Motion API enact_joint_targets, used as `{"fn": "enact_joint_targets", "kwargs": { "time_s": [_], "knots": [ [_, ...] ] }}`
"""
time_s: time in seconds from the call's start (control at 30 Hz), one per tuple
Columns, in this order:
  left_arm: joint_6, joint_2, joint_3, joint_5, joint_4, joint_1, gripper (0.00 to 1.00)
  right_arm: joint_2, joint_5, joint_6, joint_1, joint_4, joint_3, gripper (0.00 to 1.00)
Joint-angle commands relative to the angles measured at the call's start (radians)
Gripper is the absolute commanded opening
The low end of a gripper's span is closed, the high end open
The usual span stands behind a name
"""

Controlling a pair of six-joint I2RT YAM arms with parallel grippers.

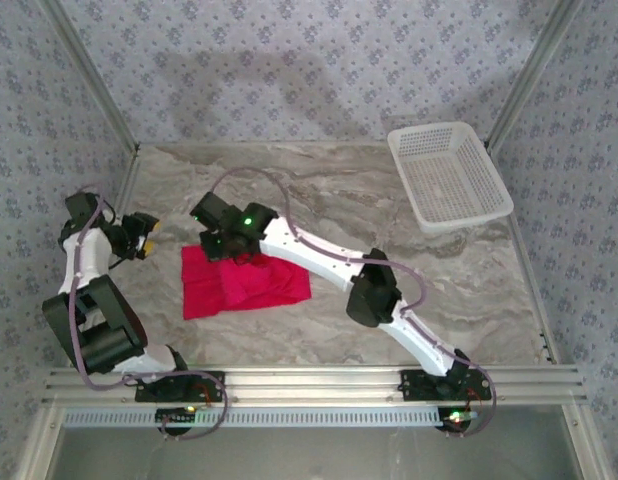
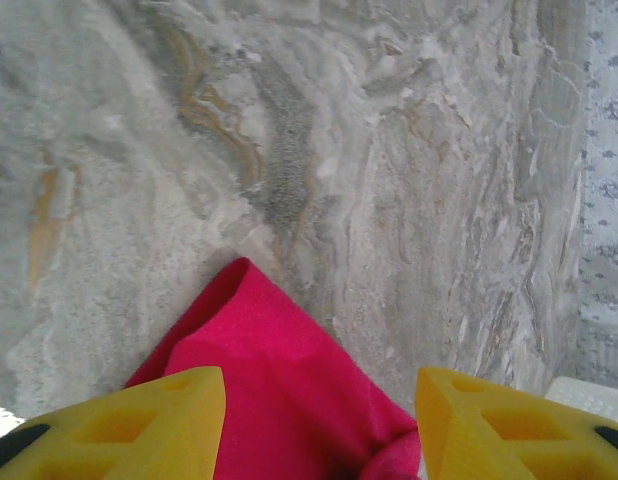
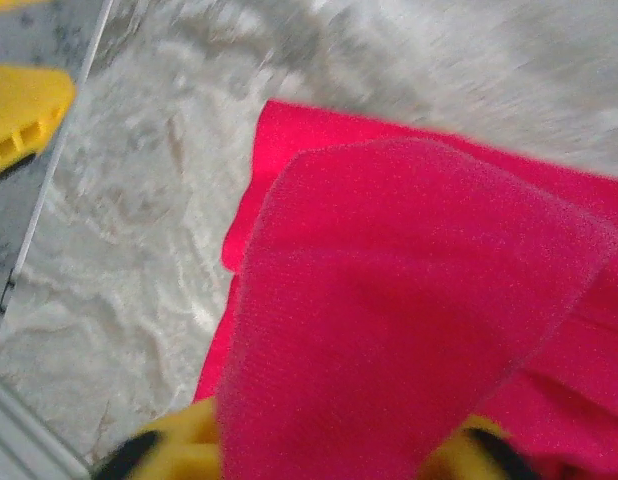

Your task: Fold the inside-out t-shirt

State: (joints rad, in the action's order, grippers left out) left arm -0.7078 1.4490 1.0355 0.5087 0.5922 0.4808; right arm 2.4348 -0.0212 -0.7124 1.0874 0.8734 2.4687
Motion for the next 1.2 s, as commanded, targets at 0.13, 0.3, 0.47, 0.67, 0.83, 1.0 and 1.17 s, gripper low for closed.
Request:
{"fn": "enact_joint_targets", "kwargs": {
  "time_s": [0.13, 0.3, 0.47, 0.67, 0.83, 1.0, 1.17],
  "knots": [
    [0.014, -0.041, -0.044, -0.006, 0.006, 0.022, 0.53, 0.037, -0.232, -0.002, -0.016, 0.017, 0.065, 0.74],
    [0.029, -0.049, -0.054, -0.022, -0.001, -0.050, 0.53, -0.266, -0.113, 0.074, -0.048, -0.043, -0.267, 0.77],
    [0.029, -0.036, -0.045, -0.086, 0.010, -0.218, 0.54, -0.435, -0.149, 0.046, -0.169, -0.215, -0.621, 0.52],
    [-0.021, 0.047, -0.068, -0.093, -0.071, -0.353, 0.53, -0.369, -0.255, -0.010, -0.252, -0.316, -0.744, 0.25],
    [-0.023, 0.178, -0.094, -0.132, -0.142, -0.359, 0.51, -0.291, -0.237, -0.055, -0.262, -0.352, -0.856, 0.24],
    [-0.020, 0.289, -0.029, -0.147, -0.190, -0.417, 0.50, -0.323, -0.088, -0.103, -0.264, -0.295, -1.040, 0.24],
    [-0.030, 0.428, 0.147, -0.126, -0.229, -0.606, 0.51, -0.530, 0.076, -0.169, -0.162, -0.241, -1.216, 0.25]
  ]
}}
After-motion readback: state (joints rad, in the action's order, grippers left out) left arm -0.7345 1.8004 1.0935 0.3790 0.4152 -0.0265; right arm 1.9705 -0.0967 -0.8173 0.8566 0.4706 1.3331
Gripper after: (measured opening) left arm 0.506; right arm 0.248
